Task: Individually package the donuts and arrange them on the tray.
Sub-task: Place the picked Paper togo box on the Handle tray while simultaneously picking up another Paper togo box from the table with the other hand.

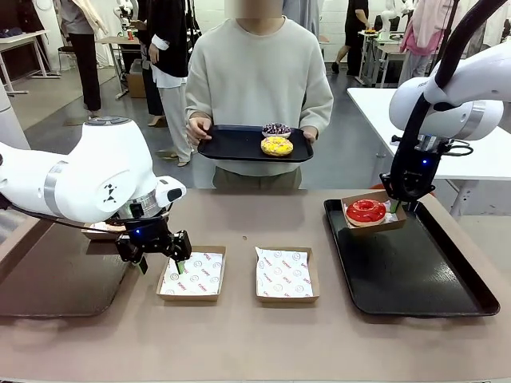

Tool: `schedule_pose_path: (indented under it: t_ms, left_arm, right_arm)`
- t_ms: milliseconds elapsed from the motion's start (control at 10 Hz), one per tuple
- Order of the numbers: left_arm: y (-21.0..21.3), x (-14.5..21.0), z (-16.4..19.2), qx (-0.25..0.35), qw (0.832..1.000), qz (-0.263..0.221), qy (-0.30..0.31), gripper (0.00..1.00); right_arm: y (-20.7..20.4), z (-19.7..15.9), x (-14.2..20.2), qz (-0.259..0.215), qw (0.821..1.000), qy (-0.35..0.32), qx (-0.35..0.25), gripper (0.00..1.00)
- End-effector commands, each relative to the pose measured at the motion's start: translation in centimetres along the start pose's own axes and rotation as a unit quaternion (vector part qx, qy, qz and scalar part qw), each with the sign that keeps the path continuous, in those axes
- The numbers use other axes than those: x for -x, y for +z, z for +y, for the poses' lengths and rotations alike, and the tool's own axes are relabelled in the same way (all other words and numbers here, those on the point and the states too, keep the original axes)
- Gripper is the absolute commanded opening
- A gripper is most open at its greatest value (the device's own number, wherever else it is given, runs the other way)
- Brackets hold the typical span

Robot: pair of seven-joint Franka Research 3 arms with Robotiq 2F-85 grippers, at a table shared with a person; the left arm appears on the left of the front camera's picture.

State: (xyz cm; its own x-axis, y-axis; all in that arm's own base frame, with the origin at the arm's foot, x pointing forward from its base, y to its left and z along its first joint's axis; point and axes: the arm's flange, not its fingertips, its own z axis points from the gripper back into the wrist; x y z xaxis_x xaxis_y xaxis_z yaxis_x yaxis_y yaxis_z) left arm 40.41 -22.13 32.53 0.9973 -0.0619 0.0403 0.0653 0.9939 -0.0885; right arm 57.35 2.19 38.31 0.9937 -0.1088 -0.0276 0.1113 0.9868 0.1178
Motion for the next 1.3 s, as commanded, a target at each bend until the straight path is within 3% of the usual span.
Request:
schedule_pose_path:
  t_ms: [0,500,1200]
  left_arm:
    - [0.5,0.3,-0.3,-0.013,1.0,0.001,0.008,0.89]
    - [1.4,0.6,-1.5,-0.039,0.999,0.0,0.003,0.89]
    - [0.5,0.0,-2.3,-0.055,0.998,0.009,0.002,0.89]
  right_arm:
    - [0.1,0.9,-0.3,0.001,1.0,0.017,0.011,0.02]
    - [0.2,2.4,-1.9,0.008,0.998,0.001,0.057,0.02]
    - [-2.1,3.6,-4.1,0.026,0.998,0.0,0.054,0.02]
